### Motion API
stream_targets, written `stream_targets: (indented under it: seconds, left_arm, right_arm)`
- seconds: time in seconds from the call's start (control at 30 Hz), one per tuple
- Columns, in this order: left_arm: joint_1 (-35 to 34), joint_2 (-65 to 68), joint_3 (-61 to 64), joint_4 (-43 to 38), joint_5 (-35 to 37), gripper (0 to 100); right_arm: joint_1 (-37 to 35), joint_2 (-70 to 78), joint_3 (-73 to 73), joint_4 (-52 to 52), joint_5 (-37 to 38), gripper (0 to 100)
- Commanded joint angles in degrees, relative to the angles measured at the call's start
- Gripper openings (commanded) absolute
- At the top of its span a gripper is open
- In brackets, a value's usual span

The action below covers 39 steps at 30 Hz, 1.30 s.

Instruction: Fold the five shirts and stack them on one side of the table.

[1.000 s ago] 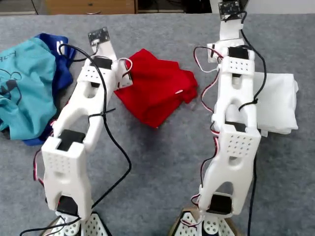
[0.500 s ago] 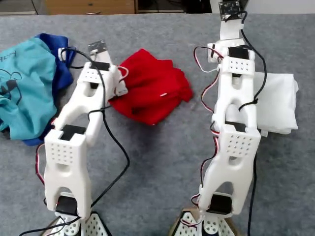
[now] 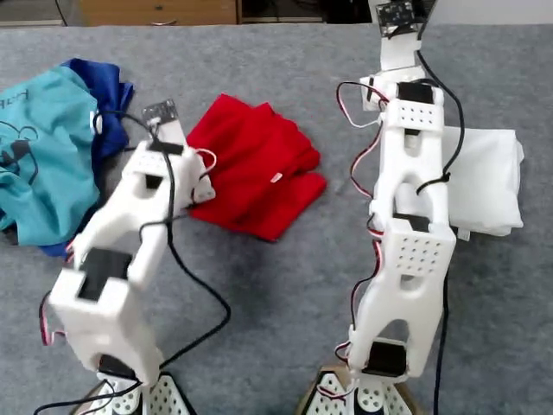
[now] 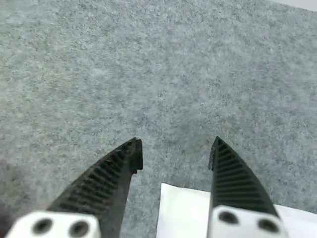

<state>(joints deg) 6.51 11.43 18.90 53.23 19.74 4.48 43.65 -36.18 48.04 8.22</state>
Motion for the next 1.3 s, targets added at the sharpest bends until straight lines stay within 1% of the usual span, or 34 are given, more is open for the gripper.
stream_targets:
  seconds: [0.0,0.13,0.2,0.33,0.4,0.43,0.53,0.63,0.73,0.8,0.87,0.97,1.07,1.13,1.23,1.27]
  left_arm:
    - [0.88,-12.18,4.22,-2.11,0.26,3]
    - [0.62,-17.71,2.46,-2.37,0.44,13]
    - [-1.67,-17.63,-0.35,-2.20,0.62,16]
    - [-10.64,-16.66,-2.73,-2.02,0.62,16]
    - [-15.82,-17.10,-1.76,-0.44,0.18,16]
    - [-18.20,-17.19,-1.58,1.32,-0.62,16]
    - [-23.38,-20.53,-0.53,6.59,-7.12,15]
    - [-27.08,-28.00,6.15,8.44,-11.25,13]
    - [-30.15,-38.46,15.82,6.95,-16.09,13]
    - [-32.26,-44.70,21.98,4.84,-17.32,13]
    - [-33.67,-49.01,27.34,2.81,-17.32,16]
    - [-33.93,-49.71,32.44,1.67,-17.32,17]
    - [-34.29,-48.48,34.64,1.67,-17.49,17]
    - [-35.43,-47.69,35.25,1.93,-17.58,17]
    - [-38.86,-46.90,35.34,1.93,-18.20,17]
    - [-40.18,-46.90,35.25,1.93,-19.43,17]
  right_arm:
    - [-0.75,-0.48,-3.30,-0.97,0.53,22.1]
    - [-1.01,-0.66,-5.14,2.55,0.79,22.0]
    - [-1.80,-0.40,-8.13,6.42,1.76,22.0]
    - [-3.82,-0.40,-15.25,15.65,4.75,22.0]
    - [-6.37,-0.40,-18.24,21.36,5.63,22.1]
    - [-7.96,-0.40,-19.30,24.35,5.71,22.1]
    - [-13.49,-0.40,-20.79,30.86,5.89,22.3]
    - [-17.98,-0.40,-20.79,35.16,7.82,22.3]
    - [-20.18,0.13,-20.18,36.22,8.97,22.4]
    - [-20.35,2.42,-20.18,36.22,10.02,22.4]
    - [-20.44,5.67,-20.18,36.04,10.11,22.4]
    - [-19.82,12.35,-20.35,34.81,9.93,22.1]
    - [-19.47,17.89,-24.57,35.34,10.02,21.9]
    - [-19.74,19.12,-30.29,37.36,9.76,17.8]
    - [-20.88,20.09,-37.41,40.00,9.85,4.3]
    - [-21.23,20.26,-39.69,41.23,9.85,0.3]
